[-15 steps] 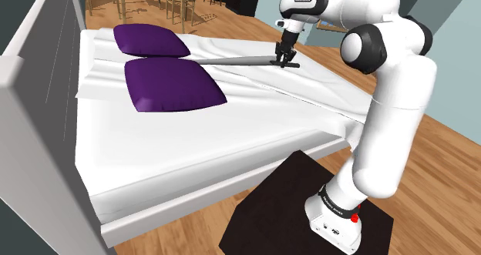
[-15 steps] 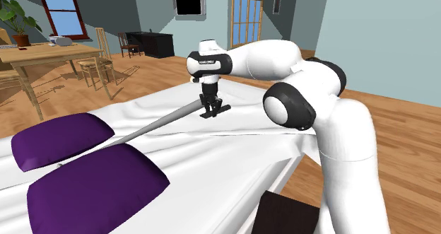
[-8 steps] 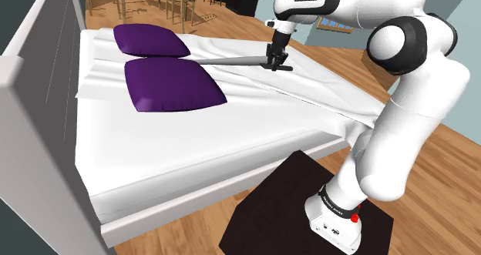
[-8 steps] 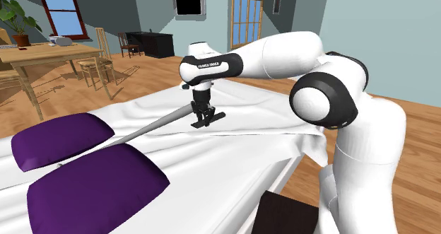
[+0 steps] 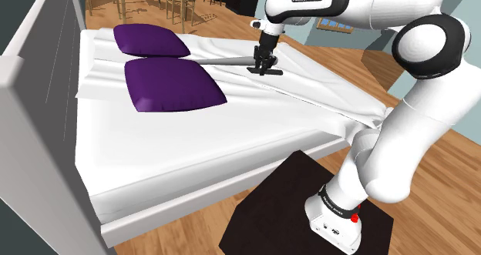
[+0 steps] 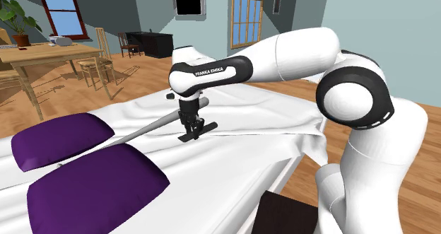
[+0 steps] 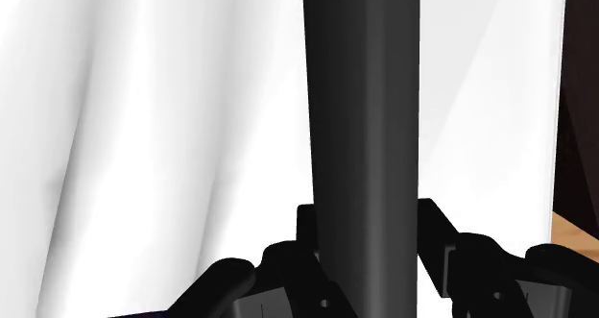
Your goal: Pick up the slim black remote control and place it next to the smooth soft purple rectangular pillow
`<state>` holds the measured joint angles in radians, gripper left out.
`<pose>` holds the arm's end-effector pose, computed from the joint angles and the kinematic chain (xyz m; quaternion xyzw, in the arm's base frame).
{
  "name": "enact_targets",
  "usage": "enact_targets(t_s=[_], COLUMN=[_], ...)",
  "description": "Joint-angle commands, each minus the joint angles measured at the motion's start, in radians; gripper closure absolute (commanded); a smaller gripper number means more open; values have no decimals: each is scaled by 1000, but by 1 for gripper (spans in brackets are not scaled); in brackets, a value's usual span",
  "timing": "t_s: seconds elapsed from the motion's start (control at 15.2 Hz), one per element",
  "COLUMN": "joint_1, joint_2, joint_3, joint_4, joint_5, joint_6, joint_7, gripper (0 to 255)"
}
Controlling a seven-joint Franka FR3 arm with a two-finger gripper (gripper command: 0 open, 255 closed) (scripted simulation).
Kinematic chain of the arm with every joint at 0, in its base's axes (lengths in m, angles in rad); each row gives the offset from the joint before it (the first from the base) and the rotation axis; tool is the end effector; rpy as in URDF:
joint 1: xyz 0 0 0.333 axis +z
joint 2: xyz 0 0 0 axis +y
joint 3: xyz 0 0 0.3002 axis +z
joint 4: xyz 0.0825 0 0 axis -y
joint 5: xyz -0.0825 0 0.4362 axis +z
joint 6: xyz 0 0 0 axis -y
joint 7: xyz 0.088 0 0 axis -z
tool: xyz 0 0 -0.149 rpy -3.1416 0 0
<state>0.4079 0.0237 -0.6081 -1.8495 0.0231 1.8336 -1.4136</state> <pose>0.6008 -0.1176 0.4302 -0.8232 -0.5674 0.0091 0.0157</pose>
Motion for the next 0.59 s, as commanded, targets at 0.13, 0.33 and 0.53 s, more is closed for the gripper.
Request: enact_targets(t_s=[0.13, 0.33, 0.53], joint_1=[25, 24, 23], joint_2=[-27, -19, -9], joint_3=[24, 23, 22], joint_4=[-52, -85, -116], joint_5=[-15, -10, -4], joint_6=[31, 70, 109], joint_7=[55, 51, 46], gripper=[255, 255, 255])
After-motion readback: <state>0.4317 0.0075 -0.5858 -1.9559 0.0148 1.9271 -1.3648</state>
